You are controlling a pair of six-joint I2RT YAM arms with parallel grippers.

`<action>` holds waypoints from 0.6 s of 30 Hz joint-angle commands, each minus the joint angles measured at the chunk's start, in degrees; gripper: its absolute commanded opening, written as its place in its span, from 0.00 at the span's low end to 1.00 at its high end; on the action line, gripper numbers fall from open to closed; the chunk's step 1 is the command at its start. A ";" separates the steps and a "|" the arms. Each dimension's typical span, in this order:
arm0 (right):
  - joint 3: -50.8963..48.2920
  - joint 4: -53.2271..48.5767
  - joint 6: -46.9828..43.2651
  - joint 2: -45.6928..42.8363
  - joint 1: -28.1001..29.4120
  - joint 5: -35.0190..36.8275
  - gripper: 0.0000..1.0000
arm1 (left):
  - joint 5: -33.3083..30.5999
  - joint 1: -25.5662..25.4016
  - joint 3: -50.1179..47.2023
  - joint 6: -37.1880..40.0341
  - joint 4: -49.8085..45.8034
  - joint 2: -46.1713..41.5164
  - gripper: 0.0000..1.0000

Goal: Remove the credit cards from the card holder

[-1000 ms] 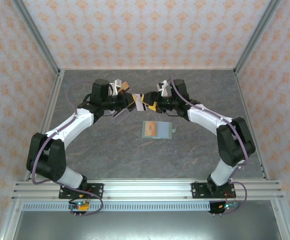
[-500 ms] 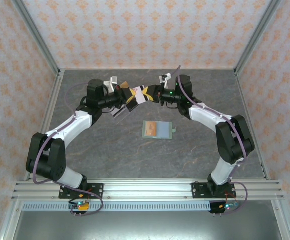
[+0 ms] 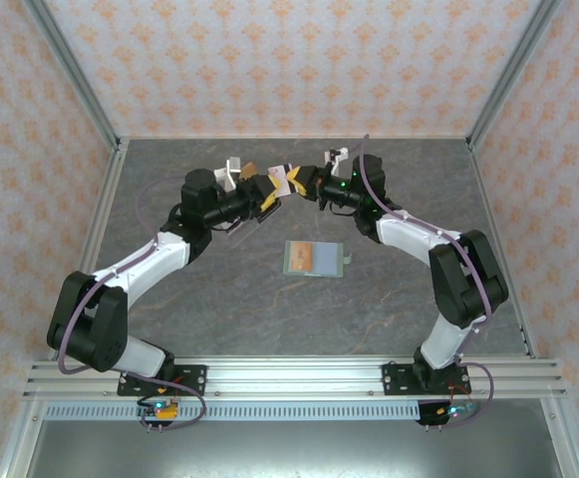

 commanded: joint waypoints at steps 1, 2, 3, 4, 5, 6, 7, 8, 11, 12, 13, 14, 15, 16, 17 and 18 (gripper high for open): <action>-0.21 6.83 3.47 -0.74 0.28 1.71 0.07 | -3.85 -0.46 -1.01 -1.63 4.67 -2.00 0.33; -0.05 6.87 3.57 -0.59 0.36 1.62 0.07 | -4.12 -0.49 -1.25 -1.78 5.19 -2.01 0.33; -0.03 6.83 3.65 -0.63 0.28 1.62 0.07 | -4.19 -0.53 -1.30 -2.02 5.62 -1.90 0.33; 0.01 6.87 3.75 -0.58 0.28 1.55 0.07 | -4.20 -0.59 -1.29 -2.35 6.12 -1.70 0.31; 0.06 6.83 3.79 -0.52 0.38 1.43 0.07 | -4.20 -0.72 -1.31 -2.41 6.80 -1.62 0.28; 0.01 6.88 3.83 -0.52 0.39 1.28 0.07 | -4.24 -0.77 -1.30 -2.40 6.90 -1.46 0.26; -0.09 6.83 3.79 -0.58 0.43 1.14 0.08 | -4.43 -0.79 -1.22 -2.40 6.87 -1.35 0.22; -0.24 6.77 3.72 -0.62 0.39 1.06 0.08 | -4.46 -0.79 -1.06 -2.19 6.85 -1.21 0.18; -0.56 5.41 2.72 -0.95 0.41 1.00 0.09 | -4.47 -0.80 -0.51 -1.41 6.13 -0.83 0.07; -0.64 4.58 2.05 -1.08 0.39 0.97 0.10 | -4.46 -0.80 -0.38 -1.07 5.75 -0.69 0.04; -0.74 3.08 0.82 -1.39 0.28 1.03 0.12 | -4.40 -0.79 -0.08 -0.36 4.89 -0.60 0.01; -0.81 0.92 -0.60 -1.83 0.28 1.23 0.16 | -4.36 -0.71 0.27 0.70 3.45 -0.54 0.00; -0.87 -1.49 -2.48 -2.28 0.25 1.43 0.21 | -4.38 -0.66 0.72 2.06 1.55 -0.61 0.00; -0.83 -5.40 -5.50 -3.13 0.15 2.05 0.28 | -4.53 -0.49 1.41 4.11 -1.62 -0.81 0.00; -0.90 -9.54 -8.52 -4.07 -0.10 3.12 0.37 | -4.79 -0.36 2.52 7.60 -6.11 -1.14 0.00; -0.96 -13.21 -11.21 -4.93 -0.26 4.12 0.44 | -5.43 -0.28 3.92 11.34 -11.21 -1.51 0.00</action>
